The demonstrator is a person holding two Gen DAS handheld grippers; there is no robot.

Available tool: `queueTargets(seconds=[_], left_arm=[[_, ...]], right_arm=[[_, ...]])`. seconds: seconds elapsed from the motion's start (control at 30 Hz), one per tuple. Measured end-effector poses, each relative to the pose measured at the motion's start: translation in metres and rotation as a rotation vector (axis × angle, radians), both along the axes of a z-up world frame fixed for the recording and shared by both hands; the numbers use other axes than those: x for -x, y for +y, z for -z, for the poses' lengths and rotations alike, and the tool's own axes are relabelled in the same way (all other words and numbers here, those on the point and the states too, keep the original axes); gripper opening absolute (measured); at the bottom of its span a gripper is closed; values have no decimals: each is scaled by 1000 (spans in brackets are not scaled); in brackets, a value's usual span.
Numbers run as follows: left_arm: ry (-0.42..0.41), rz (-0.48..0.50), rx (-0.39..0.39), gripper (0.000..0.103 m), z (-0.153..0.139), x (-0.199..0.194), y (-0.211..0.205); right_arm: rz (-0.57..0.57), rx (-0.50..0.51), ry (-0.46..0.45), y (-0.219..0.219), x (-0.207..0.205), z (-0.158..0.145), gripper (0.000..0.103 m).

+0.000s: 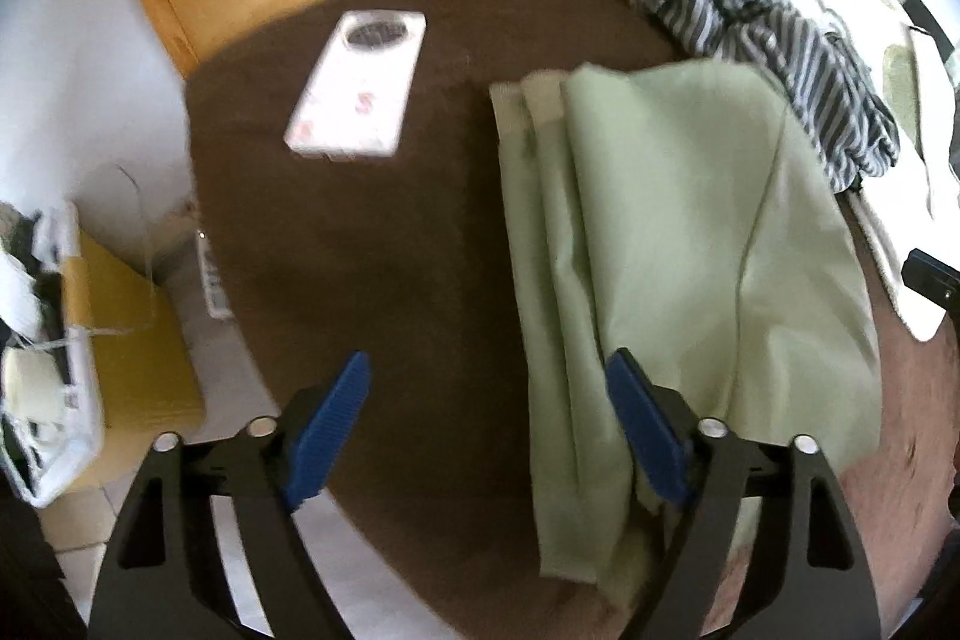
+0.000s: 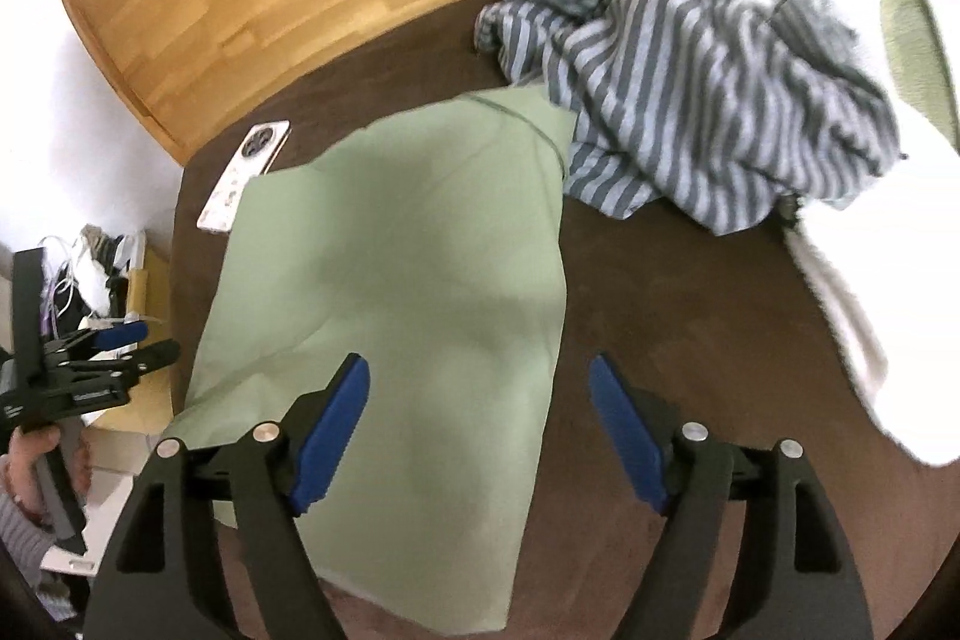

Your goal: Fold large clothes

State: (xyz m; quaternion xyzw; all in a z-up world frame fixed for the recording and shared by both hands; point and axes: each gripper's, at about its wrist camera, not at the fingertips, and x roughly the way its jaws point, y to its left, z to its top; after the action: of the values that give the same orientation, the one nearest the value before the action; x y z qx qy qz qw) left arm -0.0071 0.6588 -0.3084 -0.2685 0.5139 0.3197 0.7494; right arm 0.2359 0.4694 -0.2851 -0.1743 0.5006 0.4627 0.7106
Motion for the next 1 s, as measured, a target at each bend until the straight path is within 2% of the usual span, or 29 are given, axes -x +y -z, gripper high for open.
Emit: queueTargets(seconds=[0.03,0.17,0.3,0.37,0.43,0.5,0.6,0.7,1.0], left_arm=[[-14,0,-16,79,-11,3,-2],[-49,2,-83,79,-53,12,-11],[-72,8,-137,89,-88,17,-25],[-85,20,-161,90,-108,18,-34],[-85,26,-185,97,-123,20,-44],[-91,30,-214,96,-138,23,-54],[-106,24,-201,96,-158,30,-71],[-118,18,-191,96,-175,39,-89],[-154,13,-212,96,-233,76,-157]], right_arm=[[13,-8,-11,-1,4,-6,87],[59,-35,-39,-6,17,-31,90],[93,-69,-53,-13,31,-66,95],[88,-83,-63,-16,41,-82,95],[76,-93,-96,-20,55,-103,96],[73,-108,-106,-27,67,-120,97],[82,-118,-126,-40,84,-143,97],[112,-140,-105,-61,98,-162,97],[142,-159,-197,-132,153,-217,97]])
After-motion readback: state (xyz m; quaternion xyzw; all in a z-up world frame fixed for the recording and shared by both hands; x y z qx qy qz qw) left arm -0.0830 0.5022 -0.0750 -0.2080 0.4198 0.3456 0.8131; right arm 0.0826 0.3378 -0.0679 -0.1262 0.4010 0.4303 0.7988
